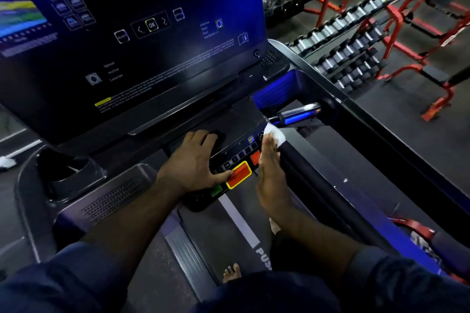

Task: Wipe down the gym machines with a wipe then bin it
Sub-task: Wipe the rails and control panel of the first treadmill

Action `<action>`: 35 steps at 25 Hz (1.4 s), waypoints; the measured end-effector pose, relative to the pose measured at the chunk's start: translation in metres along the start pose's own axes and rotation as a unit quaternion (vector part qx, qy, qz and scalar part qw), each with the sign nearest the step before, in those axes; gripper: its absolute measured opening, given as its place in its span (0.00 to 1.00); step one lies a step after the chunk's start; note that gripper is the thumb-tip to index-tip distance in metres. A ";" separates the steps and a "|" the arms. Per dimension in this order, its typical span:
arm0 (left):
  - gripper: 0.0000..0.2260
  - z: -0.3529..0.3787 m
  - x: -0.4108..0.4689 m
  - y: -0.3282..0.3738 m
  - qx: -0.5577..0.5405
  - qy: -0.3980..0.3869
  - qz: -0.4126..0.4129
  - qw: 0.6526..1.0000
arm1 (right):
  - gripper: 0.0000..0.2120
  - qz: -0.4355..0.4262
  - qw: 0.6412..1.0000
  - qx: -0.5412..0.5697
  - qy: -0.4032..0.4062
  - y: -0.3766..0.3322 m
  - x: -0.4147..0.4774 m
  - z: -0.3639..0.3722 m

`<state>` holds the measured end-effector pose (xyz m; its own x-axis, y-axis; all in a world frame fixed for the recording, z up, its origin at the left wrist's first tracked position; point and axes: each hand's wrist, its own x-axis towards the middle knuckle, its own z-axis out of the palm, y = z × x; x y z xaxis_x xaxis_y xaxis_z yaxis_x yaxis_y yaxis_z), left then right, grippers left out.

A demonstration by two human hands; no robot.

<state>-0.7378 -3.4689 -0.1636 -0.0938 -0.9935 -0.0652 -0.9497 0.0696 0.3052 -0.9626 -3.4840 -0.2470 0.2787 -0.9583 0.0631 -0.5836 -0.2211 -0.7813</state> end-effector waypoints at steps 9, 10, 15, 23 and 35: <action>0.45 0.003 0.000 0.003 0.010 0.010 -0.058 0.998 | 0.40 -0.318 0.920 -0.211 -0.087 0.011 0.058 -0.033; 0.43 0.002 -0.001 0.005 0.010 0.025 -0.073 0.997 | 0.41 -0.394 0.879 -0.234 -0.131 0.016 0.058 -0.041; 0.38 -0.002 -0.003 0.016 0.054 0.037 -0.193 0.979 | 0.32 -0.329 0.903 -0.263 -0.082 0.017 0.110 -0.078; 0.38 0.027 -0.043 0.048 0.026 0.104 -0.345 0.932 | 0.24 -0.483 0.819 -0.266 -0.158 0.005 0.147 -0.079; 0.12 -0.046 -0.011 0.056 -0.331 0.171 -0.438 0.818 | 0.13 -0.254 0.858 -0.022 -0.446 -0.091 0.180 -0.060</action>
<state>-0.7760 -3.4578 -0.1021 0.7328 -0.6110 -0.2994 -0.2269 -0.6343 0.7390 -0.9052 -3.6470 -0.1267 0.9668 -0.2219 -0.1269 -0.2372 -0.5938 -0.7689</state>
